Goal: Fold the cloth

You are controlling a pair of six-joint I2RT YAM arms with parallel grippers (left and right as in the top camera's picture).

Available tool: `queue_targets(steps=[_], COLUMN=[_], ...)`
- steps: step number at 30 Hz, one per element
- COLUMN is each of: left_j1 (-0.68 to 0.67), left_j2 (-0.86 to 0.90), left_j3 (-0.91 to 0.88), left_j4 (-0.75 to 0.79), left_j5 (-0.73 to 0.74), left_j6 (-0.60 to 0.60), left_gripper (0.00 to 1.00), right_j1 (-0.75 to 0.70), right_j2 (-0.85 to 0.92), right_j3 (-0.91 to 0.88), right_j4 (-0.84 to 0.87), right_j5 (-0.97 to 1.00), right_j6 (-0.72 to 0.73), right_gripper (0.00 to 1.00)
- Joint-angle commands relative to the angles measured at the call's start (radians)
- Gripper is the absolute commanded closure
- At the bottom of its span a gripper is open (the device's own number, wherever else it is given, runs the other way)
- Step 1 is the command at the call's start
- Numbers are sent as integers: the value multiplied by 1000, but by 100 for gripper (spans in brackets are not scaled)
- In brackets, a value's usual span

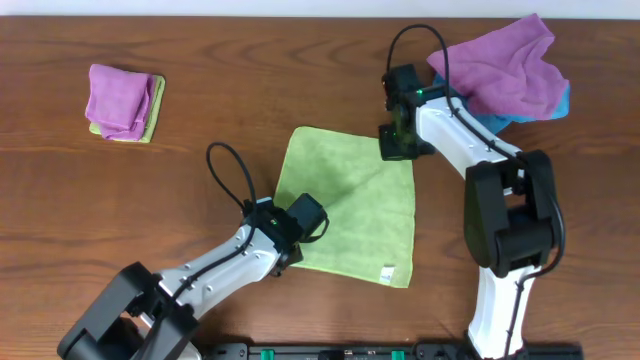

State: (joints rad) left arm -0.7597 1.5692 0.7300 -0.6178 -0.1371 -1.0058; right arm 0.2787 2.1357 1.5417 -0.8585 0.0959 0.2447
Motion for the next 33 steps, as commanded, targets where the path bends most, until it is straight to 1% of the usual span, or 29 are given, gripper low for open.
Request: queue_targets(steps=[1, 5, 12, 13, 14, 15, 16, 17, 18, 20, 22, 24, 29, 32, 33], left_j1=[-40, -68, -72, -72, -72, -72, -72, -72, -72, -72, -72, -72, -72, -72, -72], left_j2=[47, 47, 47, 47, 47, 47, 47, 46, 46, 46, 46, 46, 46, 46, 46], left_j3=[-45, -45, -45, -45, -45, -45, -45, -45, -45, -45, -45, -45, -45, -45, -45], left_j4=[-25, -25, -32, -33, -34, -32, -32, -32, -31, -28, -24, -19, -1, 2, 1], left_j5=[60, 60, 89, 88, 85, 85, 85, 82, 82, 82, 82, 82, 83, 89, 93], left_j6=[-54, -73, -77, -80, -80, -80, -82, -85, -84, -84, -84, -85, -88, -93, -95], left_gripper=[94, 94, 94, 94, 94, 94, 94, 94, 94, 94, 94, 94, 94, 94, 94], right_j1=[-23, -30, -31, -31, -32, -32, -34, -36, -39, -45, -50, -46, -27, -30, -32], right_j2=[9, 9, 9, 9, 8, 5, -1, -12, -19, -24, -24, -24, -23, -23, -23], right_j3=[61, 143, 272, 287, 302, 316, 323, 323, 323, 322, 312, 288, 201, 153, 142], right_j4=[-39, -134, -305, -330, -354, -377, -392, -397, -398, -397, -389, -367, -297, -265, -262], right_j5=[77, 104, 103, 103, 103, 103, 99, 78, 47, -36, -80, -93, -94, -96, -100], right_j6=[9, 9, 9, 9, 9, 8, 7, -14, -31, -52, -52, -53, -59, -59, -59], right_gripper=[99, 99, 98, 96, 90, 78, 70, 58, 52, 51, 55, 60, 59, 60, 61])
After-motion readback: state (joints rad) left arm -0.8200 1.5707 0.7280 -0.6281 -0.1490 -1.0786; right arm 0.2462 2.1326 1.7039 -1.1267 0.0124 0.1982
